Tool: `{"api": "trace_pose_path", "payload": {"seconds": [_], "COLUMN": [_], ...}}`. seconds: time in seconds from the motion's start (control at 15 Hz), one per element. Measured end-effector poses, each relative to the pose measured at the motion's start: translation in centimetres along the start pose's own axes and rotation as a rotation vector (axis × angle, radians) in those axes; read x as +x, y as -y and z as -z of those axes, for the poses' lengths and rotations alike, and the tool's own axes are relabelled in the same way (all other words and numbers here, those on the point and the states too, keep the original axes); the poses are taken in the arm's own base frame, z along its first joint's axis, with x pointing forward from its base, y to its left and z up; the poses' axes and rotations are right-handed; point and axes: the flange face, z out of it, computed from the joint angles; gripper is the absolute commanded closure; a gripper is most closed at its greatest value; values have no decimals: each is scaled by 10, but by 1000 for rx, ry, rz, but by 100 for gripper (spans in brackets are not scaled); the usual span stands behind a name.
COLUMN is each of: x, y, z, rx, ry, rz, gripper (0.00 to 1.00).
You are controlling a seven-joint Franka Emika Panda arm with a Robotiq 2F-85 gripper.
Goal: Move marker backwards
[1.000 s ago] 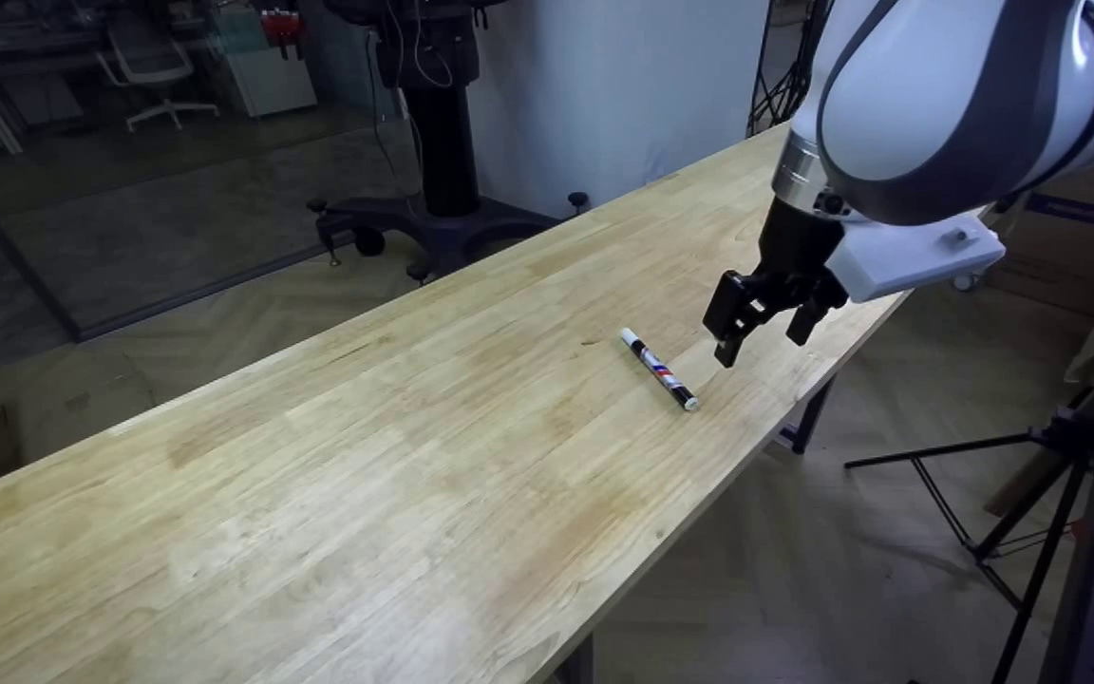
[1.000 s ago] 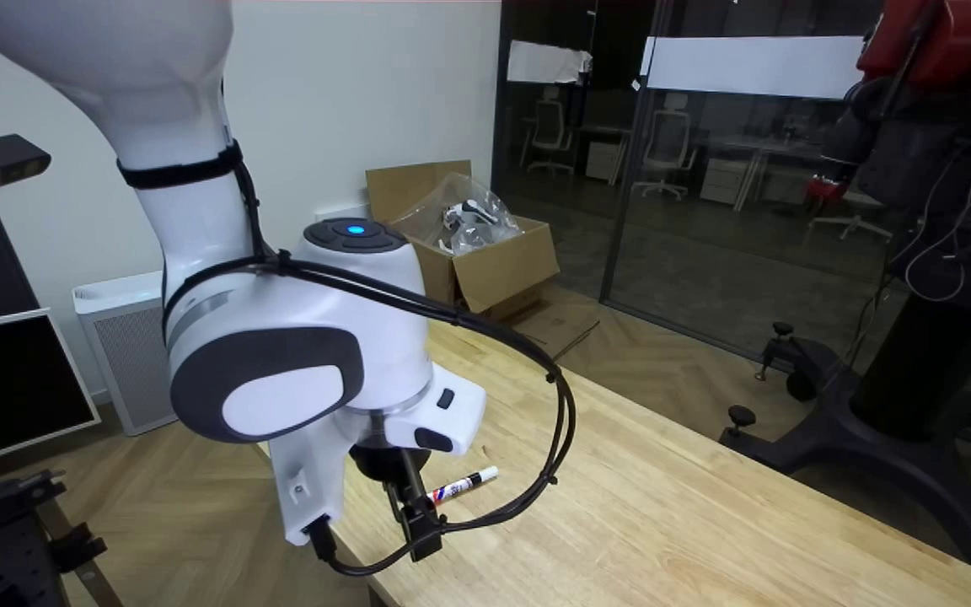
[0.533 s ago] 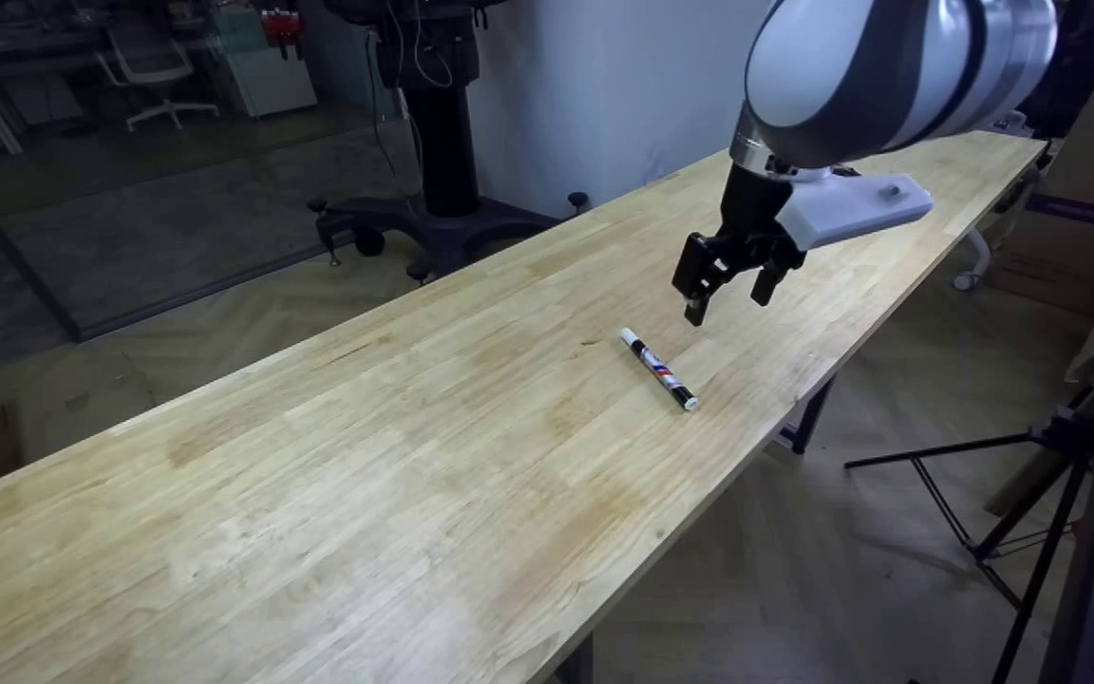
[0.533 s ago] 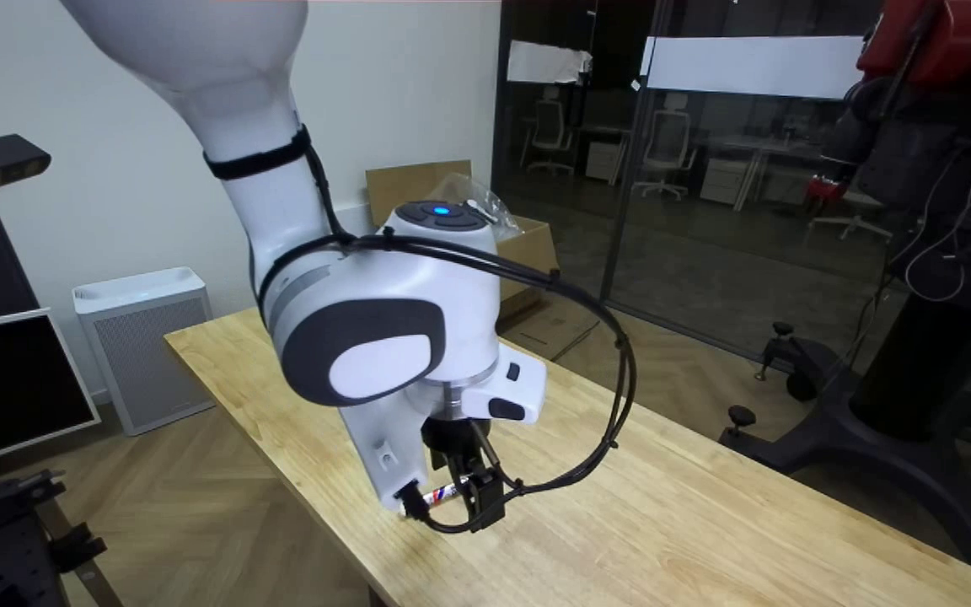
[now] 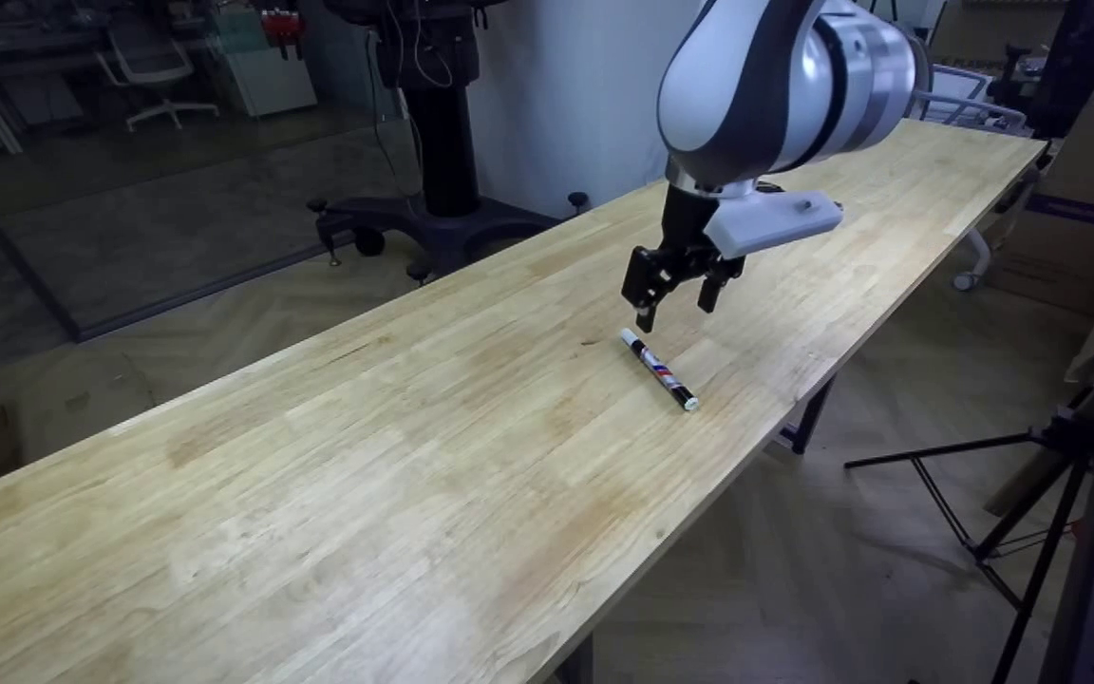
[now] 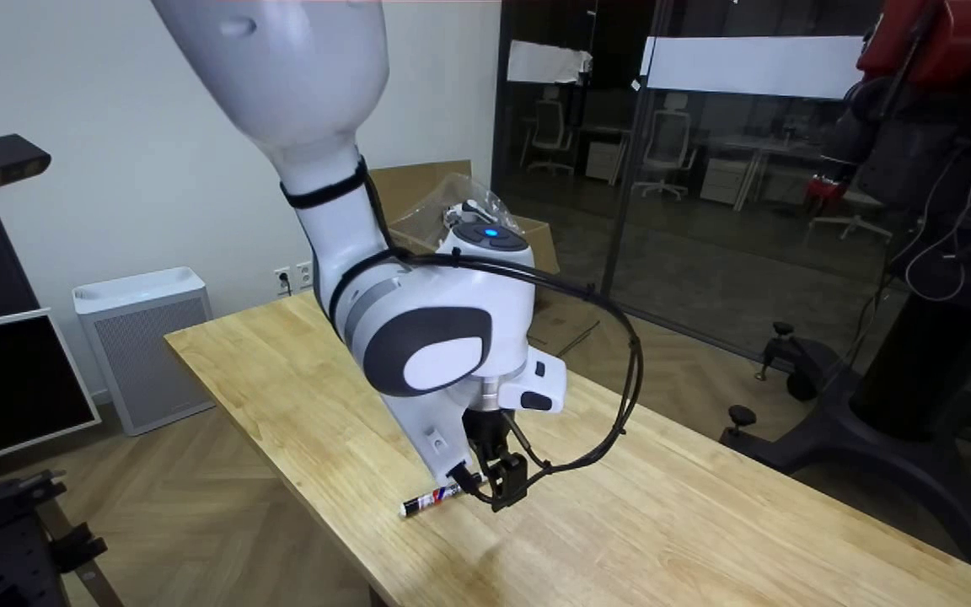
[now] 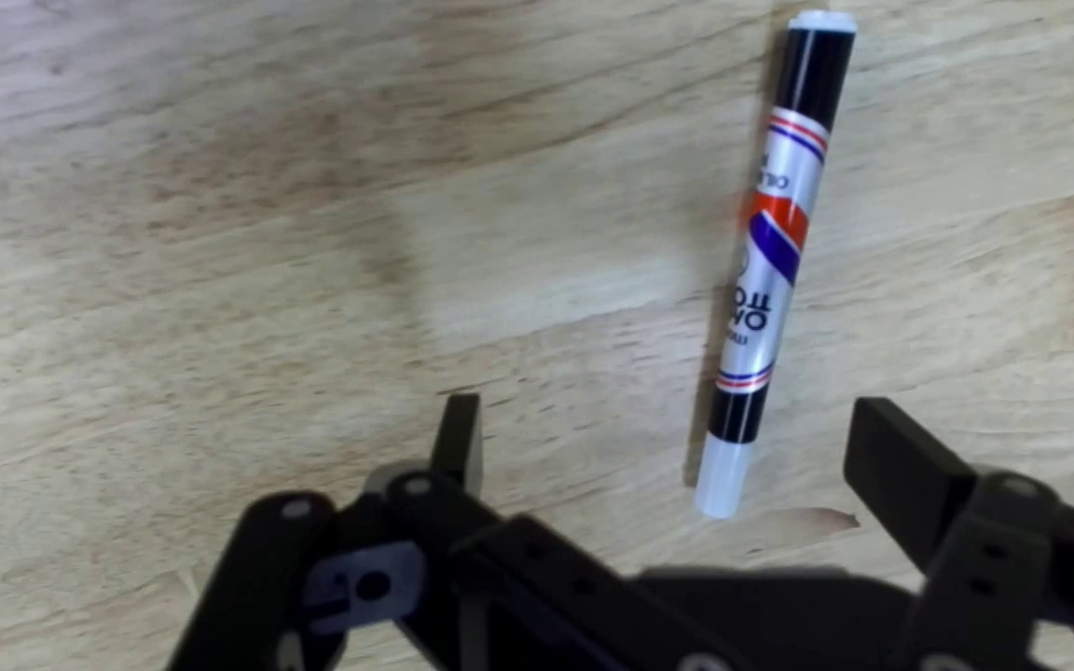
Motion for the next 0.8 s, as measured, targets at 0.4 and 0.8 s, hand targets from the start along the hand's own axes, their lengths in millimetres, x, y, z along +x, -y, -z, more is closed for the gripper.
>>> {"api": "trace_pose_path", "payload": {"seconds": [0.4,0.8], "x": [28,40], "y": [37,42], "z": [-39,-47], "rx": [16,21], "ry": [-9,-30], "rz": [53,54], "gripper": [33,75]}}
